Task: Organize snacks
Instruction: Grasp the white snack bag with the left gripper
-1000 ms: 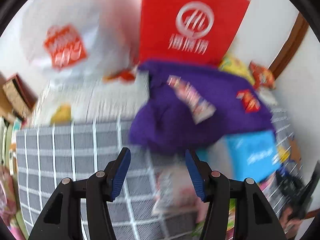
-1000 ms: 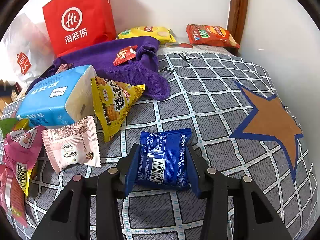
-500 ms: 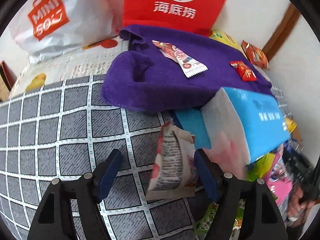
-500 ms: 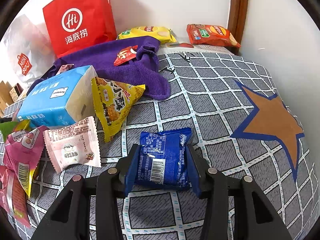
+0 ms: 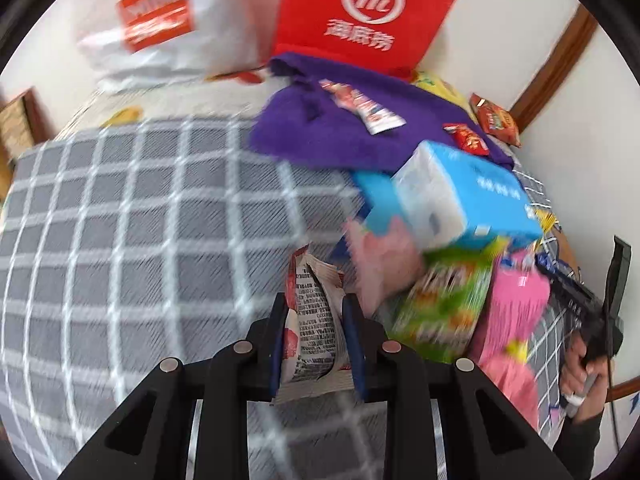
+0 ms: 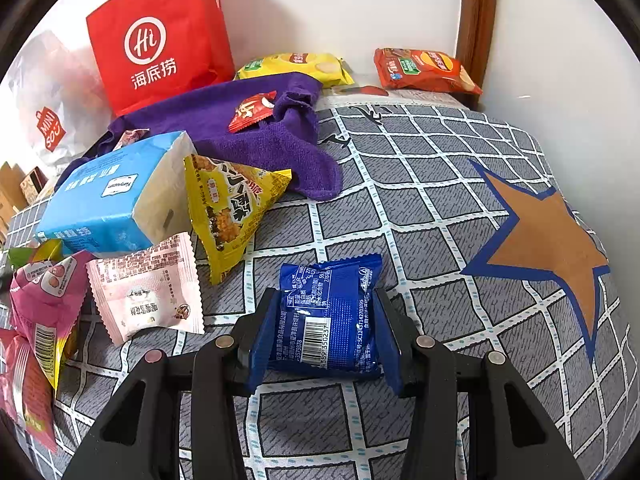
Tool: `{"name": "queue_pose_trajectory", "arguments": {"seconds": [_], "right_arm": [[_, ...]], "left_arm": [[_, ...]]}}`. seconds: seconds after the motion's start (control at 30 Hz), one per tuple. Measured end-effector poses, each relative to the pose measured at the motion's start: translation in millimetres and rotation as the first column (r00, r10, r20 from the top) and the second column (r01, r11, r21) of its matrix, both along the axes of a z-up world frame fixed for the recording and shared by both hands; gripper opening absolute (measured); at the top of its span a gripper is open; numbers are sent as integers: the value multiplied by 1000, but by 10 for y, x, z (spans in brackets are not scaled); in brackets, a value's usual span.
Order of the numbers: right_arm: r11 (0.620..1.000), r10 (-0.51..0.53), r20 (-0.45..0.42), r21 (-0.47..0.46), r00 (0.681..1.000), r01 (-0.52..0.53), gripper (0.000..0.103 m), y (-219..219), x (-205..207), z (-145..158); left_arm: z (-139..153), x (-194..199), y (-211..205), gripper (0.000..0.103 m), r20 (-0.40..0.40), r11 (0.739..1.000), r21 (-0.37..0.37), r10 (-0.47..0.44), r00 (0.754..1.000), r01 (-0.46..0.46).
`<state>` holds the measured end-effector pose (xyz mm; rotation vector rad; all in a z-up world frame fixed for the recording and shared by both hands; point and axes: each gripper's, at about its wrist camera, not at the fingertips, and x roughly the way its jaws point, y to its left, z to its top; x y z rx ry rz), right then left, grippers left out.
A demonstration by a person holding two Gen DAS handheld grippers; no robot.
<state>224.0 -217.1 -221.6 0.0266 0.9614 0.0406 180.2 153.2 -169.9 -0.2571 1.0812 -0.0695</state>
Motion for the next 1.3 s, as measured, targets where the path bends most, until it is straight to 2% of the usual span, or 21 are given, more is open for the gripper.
{"name": "queue_pose_trajectory", "arguments": {"seconds": [0.1, 0.17, 0.2, 0.27, 0.33, 0.37, 0.47, 0.53, 0.63, 0.73, 0.87, 1.1, 1.3], "right_arm": [[1000, 1, 2, 6, 1000, -1, 46, -6, -6, 4], [1000, 5, 7, 1, 1000, -5, 44, 6, -17, 19], [1000, 8, 7, -10, 1000, -8, 44, 25, -35, 32], [999, 22, 19, -23, 1000, -22, 44, 72, -117, 102], [999, 40, 36, 4, 999, -41, 44, 101, -217, 185], [998, 51, 40, 20, 998, -51, 44, 122, -266, 217], [997, 66, 38, 30, 997, -68, 44, 196, -348, 240], [996, 90, 22, 28, 996, -91, 44, 264, -367, 191], [995, 103, 3, 14, 995, -103, 44, 309, -386, 102], [994, 108, 14, 21, 994, -109, 44, 296, -403, 70], [993, 105, 10, 48, 994, -106, 45, 258, -386, 54], [991, 101, 13, 87, 995, -101, 45, 213, -396, 62], [992, 127, 12, -2, 992, -127, 45, 335, -417, 73]], "left_arm": [[-39, -233, 148, 30, -1, 998, -2, 58, 998, -58], [-54, -249, 168, 54, 6, 996, 42, 76, 997, -76], [-45, -258, 176, 57, 4, 994, 67, 86, 996, -86], [-24, -293, 159, 59, 4, 995, 56, 77, 997, -77], [-29, -307, 102, 66, -8, 997, 50, 67, 998, -66], [-58, -305, 23, 68, -19, 994, 84, 68, 998, -66], [-163, -274, -170, 68, -29, 979, 193, 78, 997, -71], [-181, -278, -246, 68, 9, 965, 241, 102, 995, -101], [-180, -295, -238, 60, 48, 960, 245, 126, 991, -134], [-169, -329, -214, 58, 69, 962, 235, 126, 990, -138], [-190, -387, -249, 59, 121, 955, 259, 119, 986, -147], [-193, -394, -248, 60, 120, 957, 247, 124, 985, -151], [-194, -391, -262, 60, 120, 956, 253, 123, 985, -150]]}}
